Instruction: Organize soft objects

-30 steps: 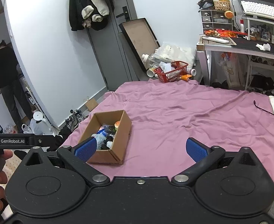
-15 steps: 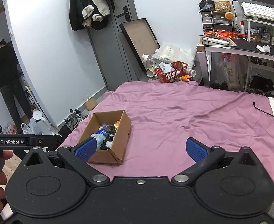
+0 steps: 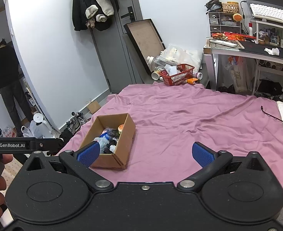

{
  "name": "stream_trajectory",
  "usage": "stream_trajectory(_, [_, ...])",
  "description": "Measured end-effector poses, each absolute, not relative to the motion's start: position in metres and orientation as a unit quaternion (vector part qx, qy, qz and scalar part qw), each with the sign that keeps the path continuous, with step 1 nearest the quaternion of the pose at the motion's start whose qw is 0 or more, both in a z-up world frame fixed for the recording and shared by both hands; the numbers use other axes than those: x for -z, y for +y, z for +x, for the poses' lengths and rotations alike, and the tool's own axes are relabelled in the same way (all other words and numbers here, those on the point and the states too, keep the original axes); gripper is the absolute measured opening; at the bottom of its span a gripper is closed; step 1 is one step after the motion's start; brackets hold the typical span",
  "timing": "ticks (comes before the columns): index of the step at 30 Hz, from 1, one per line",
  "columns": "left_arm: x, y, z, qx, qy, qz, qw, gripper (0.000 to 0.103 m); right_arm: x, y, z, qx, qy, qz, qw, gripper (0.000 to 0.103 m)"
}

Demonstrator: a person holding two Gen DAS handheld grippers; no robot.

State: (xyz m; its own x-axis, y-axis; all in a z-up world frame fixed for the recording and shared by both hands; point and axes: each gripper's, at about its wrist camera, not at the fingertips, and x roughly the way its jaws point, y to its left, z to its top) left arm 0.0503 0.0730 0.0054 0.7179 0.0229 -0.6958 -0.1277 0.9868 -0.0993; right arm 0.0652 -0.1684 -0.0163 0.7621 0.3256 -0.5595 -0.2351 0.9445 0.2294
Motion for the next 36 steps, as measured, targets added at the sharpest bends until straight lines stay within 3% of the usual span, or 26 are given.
stream_trajectory(36, [-0.001,0.058,0.049,-0.04,0.371,-0.077,0.925,0.102,0.018,-0.174,0.066,-0.139,0.315,0.062,0.937,0.103])
